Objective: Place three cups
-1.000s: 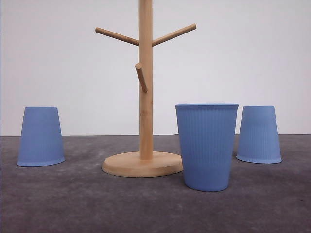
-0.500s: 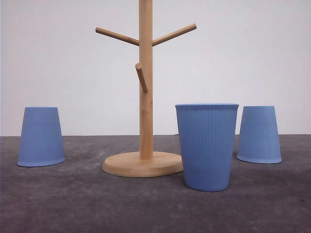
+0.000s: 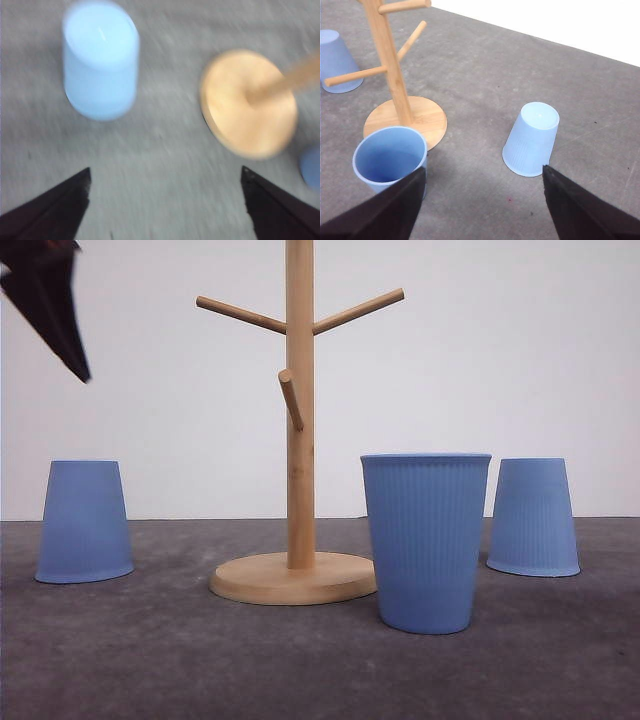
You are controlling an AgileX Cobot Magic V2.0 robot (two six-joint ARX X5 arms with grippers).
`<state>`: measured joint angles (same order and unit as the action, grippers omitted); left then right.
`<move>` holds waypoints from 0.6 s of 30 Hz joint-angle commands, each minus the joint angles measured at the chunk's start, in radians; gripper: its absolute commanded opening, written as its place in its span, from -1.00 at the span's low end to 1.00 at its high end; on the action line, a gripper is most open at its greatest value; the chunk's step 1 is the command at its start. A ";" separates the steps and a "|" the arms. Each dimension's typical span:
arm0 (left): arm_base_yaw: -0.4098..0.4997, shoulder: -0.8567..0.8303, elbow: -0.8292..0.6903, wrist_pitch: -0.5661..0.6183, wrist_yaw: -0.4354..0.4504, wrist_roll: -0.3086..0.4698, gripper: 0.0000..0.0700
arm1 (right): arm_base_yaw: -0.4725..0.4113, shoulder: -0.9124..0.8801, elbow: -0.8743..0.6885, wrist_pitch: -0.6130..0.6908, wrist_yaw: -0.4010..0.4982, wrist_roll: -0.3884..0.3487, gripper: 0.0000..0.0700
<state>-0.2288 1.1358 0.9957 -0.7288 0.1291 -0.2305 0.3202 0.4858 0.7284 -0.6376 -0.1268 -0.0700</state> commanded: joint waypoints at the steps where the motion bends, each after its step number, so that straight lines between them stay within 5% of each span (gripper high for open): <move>1: 0.013 0.064 0.038 0.030 -0.001 0.007 0.80 | 0.005 0.003 0.013 0.014 0.003 0.019 0.35; 9: 0.056 0.276 0.092 0.244 -0.003 0.065 0.82 | 0.005 0.003 0.013 0.035 0.003 0.040 0.35; 18: 0.062 0.432 0.092 0.347 -0.071 0.109 0.82 | 0.005 0.003 0.013 0.075 0.003 0.064 0.35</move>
<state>-0.1661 1.5483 1.0641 -0.4010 0.0610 -0.1478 0.3202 0.4858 0.7284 -0.5792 -0.1268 -0.0286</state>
